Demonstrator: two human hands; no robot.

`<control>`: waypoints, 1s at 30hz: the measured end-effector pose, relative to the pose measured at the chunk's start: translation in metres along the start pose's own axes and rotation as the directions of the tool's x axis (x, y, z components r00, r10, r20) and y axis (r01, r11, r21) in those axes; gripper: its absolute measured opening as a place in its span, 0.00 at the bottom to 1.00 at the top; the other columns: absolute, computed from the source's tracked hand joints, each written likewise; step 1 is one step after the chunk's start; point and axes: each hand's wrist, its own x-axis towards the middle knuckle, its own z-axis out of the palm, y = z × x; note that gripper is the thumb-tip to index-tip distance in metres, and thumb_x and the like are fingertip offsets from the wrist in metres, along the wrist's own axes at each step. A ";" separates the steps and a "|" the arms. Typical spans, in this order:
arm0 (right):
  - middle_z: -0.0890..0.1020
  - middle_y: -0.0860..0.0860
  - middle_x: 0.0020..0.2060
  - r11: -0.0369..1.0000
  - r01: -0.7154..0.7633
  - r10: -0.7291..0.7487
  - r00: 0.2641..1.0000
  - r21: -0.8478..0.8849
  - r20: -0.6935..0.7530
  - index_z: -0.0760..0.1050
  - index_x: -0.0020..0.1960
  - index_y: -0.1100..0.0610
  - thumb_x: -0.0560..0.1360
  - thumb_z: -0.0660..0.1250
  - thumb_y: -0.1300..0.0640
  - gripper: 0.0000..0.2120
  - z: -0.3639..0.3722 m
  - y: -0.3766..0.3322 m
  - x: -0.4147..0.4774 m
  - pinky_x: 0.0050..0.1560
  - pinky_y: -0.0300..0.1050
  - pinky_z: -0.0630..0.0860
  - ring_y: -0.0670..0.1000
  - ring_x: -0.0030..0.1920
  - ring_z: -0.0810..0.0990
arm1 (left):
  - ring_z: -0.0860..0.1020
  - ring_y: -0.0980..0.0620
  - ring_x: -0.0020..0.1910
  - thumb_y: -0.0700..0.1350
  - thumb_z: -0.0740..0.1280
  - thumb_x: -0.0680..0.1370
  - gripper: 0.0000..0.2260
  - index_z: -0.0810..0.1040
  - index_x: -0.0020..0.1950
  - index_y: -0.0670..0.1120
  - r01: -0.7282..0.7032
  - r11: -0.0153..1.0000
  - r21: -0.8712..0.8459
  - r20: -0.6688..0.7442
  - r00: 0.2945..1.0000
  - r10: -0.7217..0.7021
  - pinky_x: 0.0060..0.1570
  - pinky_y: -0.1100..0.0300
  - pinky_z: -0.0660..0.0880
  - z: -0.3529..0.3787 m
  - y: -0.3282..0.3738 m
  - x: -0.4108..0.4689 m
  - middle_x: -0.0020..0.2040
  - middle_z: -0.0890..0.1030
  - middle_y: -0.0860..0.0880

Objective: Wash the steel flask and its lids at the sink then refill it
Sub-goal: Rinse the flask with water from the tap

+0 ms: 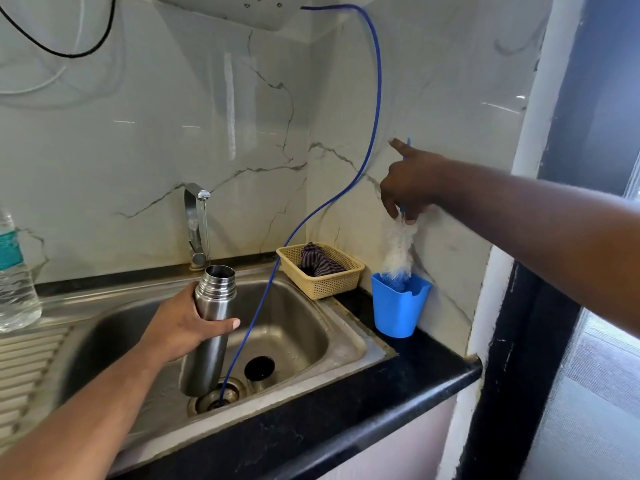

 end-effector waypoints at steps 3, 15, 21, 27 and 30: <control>0.82 0.43 0.60 1.000 0.000 0.000 1.000 0.023 0.010 0.78 0.65 0.40 0.75 0.74 0.43 0.19 0.002 0.003 -0.002 0.78 0.68 0.36 0.49 0.72 0.72 | 0.77 0.53 0.51 0.58 0.83 0.63 0.34 0.73 0.64 0.55 0.003 1.000 0.000 -0.002 1.000 -0.003 0.51 0.56 0.72 0.000 -0.002 0.000 0.55 0.80 0.53; 0.77 0.46 0.69 0.986 0.055 -0.040 0.994 0.157 -0.100 0.73 0.72 0.40 0.69 0.65 0.23 0.36 0.010 0.007 0.004 0.79 0.65 0.33 0.51 0.76 0.66 | 0.77 0.56 0.48 0.59 0.83 0.62 0.34 0.74 0.63 0.55 0.010 1.000 0.017 -0.034 0.999 -0.009 0.49 0.56 0.73 -0.001 -0.005 0.001 0.54 0.81 0.53; 0.77 0.46 0.70 0.979 0.078 -0.054 0.990 0.187 -0.127 0.73 0.72 0.41 0.73 0.57 0.22 0.36 0.015 -0.005 0.014 0.79 0.66 0.33 0.51 0.78 0.64 | 0.78 0.53 0.51 0.59 0.83 0.62 0.35 0.74 0.64 0.53 0.014 1.000 0.019 -0.023 1.000 -0.014 0.50 0.55 0.73 0.001 -0.006 0.002 0.55 0.81 0.52; 0.77 0.46 0.70 0.980 0.085 -0.064 0.991 0.179 -0.121 0.74 0.72 0.41 0.74 0.57 0.23 0.34 0.023 -0.009 0.020 0.78 0.66 0.32 0.51 0.78 0.63 | 0.79 0.52 0.52 0.59 0.83 0.61 0.35 0.74 0.64 0.53 0.030 1.000 0.005 -0.007 1.000 -0.030 0.51 0.55 0.73 -0.001 -0.007 0.004 0.55 0.82 0.52; 0.77 0.46 0.70 0.979 0.090 -0.068 0.990 0.181 -0.121 0.73 0.72 0.41 0.74 0.56 0.23 0.34 0.025 -0.009 0.022 0.78 0.66 0.31 0.51 0.78 0.63 | 0.79 0.52 0.52 0.60 0.83 0.61 0.36 0.74 0.64 0.53 0.031 0.999 0.009 -0.006 0.999 -0.031 0.51 0.55 0.73 -0.001 -0.008 0.004 0.56 0.82 0.52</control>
